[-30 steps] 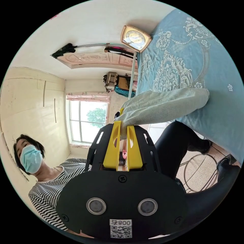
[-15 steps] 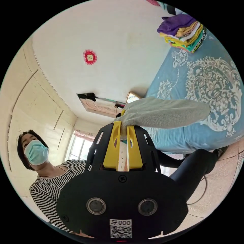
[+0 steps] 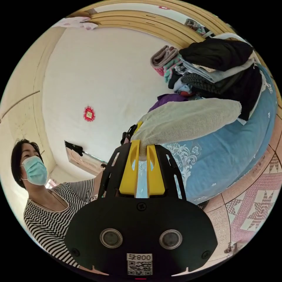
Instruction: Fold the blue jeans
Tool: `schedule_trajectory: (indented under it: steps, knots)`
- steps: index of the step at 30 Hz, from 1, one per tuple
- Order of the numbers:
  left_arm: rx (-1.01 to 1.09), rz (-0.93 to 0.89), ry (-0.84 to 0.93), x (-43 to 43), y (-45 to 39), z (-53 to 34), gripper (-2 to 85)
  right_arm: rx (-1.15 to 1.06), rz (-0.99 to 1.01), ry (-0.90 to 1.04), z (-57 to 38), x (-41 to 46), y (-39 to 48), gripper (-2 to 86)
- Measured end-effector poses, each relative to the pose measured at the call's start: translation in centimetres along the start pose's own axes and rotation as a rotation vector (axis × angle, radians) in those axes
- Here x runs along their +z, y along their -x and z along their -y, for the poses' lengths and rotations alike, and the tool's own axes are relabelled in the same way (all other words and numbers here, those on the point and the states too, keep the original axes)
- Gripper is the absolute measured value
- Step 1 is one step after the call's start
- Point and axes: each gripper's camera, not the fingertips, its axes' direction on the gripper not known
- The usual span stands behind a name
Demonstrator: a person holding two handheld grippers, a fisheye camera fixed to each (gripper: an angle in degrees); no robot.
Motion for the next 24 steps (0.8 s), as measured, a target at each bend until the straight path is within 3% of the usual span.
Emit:
schedule_trajectory:
  steps: [4, 7, 13, 19, 24]
  knots:
    - [-0.068, 0.171, 0.152, 7.3, 8.3, 1.1, 8.2, 0.194, -0.092, 0.142, -3.2, 4.3, -7.8, 1.0]
    - [-0.069, 0.104, 0.129, 9.9, 13.1, 1.4, 8.1, 0.220, -0.065, 0.151, -5.2, 5.9, -9.1, 1.5]
    - [-0.006, 0.159, 0.154, 15.9, 19.2, 1.8, 8.7, 0.222, -0.100, 0.133, -6.4, 5.5, -8.7, 2.8]
    - [0.072, 0.361, 0.112, 19.0, 23.2, -1.1, 10.8, 0.276, -0.092, 0.060, -9.3, 3.7, -8.2, 4.7]
    - [0.184, 0.492, -0.070, 20.5, 22.6, -3.1, 9.5, 0.282, -0.135, -0.057, -11.1, -0.2, -6.0, 1.5]
